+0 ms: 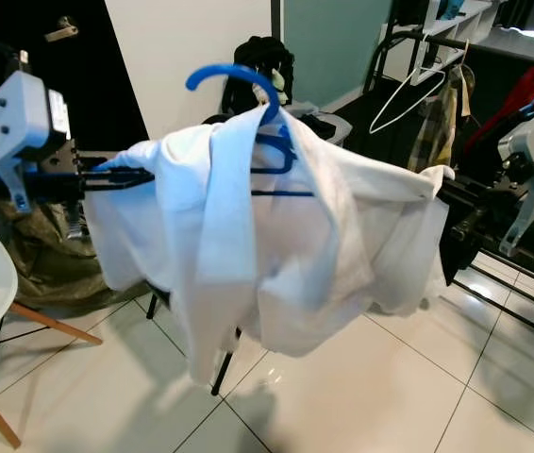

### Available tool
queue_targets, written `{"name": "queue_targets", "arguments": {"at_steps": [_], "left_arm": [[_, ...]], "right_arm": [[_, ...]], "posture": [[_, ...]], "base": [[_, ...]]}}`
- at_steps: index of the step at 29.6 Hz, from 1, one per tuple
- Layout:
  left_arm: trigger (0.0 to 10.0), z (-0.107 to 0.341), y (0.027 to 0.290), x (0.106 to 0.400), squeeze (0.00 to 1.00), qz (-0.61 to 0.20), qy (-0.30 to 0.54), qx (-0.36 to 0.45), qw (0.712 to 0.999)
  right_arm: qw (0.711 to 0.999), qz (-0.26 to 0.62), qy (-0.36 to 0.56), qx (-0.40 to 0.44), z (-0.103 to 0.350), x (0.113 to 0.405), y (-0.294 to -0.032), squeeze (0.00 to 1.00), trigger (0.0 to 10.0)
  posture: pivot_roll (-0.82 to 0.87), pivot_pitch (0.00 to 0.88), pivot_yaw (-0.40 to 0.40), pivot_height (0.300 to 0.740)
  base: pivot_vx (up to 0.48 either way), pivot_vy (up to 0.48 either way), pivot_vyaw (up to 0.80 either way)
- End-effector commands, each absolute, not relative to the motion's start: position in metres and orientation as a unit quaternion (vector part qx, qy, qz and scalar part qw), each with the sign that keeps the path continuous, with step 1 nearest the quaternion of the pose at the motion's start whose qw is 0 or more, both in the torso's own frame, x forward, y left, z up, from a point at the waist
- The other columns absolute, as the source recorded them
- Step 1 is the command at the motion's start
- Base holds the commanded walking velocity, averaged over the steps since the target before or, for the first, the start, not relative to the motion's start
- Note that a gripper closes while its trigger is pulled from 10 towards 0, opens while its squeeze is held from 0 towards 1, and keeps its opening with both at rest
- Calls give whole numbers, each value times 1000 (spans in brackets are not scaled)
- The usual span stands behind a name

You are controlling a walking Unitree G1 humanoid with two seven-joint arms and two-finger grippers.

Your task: Hang hanger

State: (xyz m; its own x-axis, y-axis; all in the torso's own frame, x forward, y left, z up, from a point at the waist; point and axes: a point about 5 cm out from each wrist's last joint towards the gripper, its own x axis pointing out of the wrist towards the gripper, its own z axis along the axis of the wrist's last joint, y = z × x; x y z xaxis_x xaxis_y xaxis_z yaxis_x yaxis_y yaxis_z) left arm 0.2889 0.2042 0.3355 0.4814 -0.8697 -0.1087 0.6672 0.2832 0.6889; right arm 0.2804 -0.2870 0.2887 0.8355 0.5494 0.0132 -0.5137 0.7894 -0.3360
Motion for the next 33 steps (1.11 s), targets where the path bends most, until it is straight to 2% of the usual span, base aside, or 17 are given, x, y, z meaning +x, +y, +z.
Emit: {"name": "queue_targets", "arguments": {"at_steps": [1, 4, 16, 19, 21, 23, 24, 25, 26, 28, 29, 30, 31, 33], "left_arm": [[10000, 341, 211, 283, 0, -486, -148, 363, 781], [10000, 329, 222, 288, 0, -472, -109, 400, 778], [10000, 312, 228, 294, 0, -456, -69, 420, 782], [10000, 305, 223, 302, 0, -436, -74, 397, 804], [10000, 305, 223, 302, 0, -436, -74, 397, 804], [10000, 302, 218, 306, 0, -430, -82, 385, 812], [10000, 301, 217, 307, 0, -431, -86, 376, 816], [10000, 301, 217, 307, 0, -431, -86, 376, 816], [10000, 300, 216, 307, 0, -431, -88, 370, 818], [10000, 300, 216, 308, 0, -429, -92, 362, 822], [10000, 300, 216, 309, 0, -427, -98, 351, 828], [10000, 300, 216, 309, 0, -427, -98, 351, 828], [10000, 302, 216, 309, 0, -426, -103, 342, 831], [10000, 303, 216, 309, 0, -426, -108, 335, 833]], "right_arm": [[943, 274, -66, -175, 297, 278, -292, 0, 0], [946, 259, -69, -182, 306, 278, -304, 0, 0], [946, 263, -92, -165, 321, 277, -312, 0, 0], [928, 331, -76, -153, 311, 276, -293, 0, 0], [928, 331, -76, -153, 311, 276, -293, 0, 0], [914, 374, -66, -141, 303, 273, -282, 0, 0], [908, 391, -61, -135, 299, 271, -278, 0, 2275], [908, 391, -61, -135, 299, 271, -278, 0, 2275], [904, 402, -57, -132, 297, 269, -275, 0, 10000], [906, 402, -55, -123, 295, 270, -275, 0, 10000], [909, 393, -53, -125, 293, 271, -277, 675, 10000], [909, 393, -53, -125, 293, 271, -277, 675, 10000], [913, 385, -51, -125, 292, 272, -279, 816, 10000], [916, 378, -48, -127, 291, 273, -281, 851, 10000]], "posture": [[-80, 63, -6, 740], [-80, 58, -7, 740], [-82, 59, -7, 740], [-84, 61, -6, 740], [-84, 61, -6, 740], [-85, 62, -5, 740], [-84, 65, -5, 740], [-84, 65, -5, 740], [-84, 65, -5, 740], [-84, 65, -5, 740], [-84, 66, -4, 740], [-84, 66, -4, 740], [-84, 67, -5, 740], [-84, 67, -5, 740]], "base": [[0, 0, 0], [0, 0, 0], [0, 0, 0], [0, 0, 0], [0, 0, 0], [0, 0, 0], [0, 0, 0], [0, 0, 0], [0, 0, 0], [0, 0, 0], [0, 0, 0], [0, 0, 0], [0, 0, 0], [0, 0, 0]]}}
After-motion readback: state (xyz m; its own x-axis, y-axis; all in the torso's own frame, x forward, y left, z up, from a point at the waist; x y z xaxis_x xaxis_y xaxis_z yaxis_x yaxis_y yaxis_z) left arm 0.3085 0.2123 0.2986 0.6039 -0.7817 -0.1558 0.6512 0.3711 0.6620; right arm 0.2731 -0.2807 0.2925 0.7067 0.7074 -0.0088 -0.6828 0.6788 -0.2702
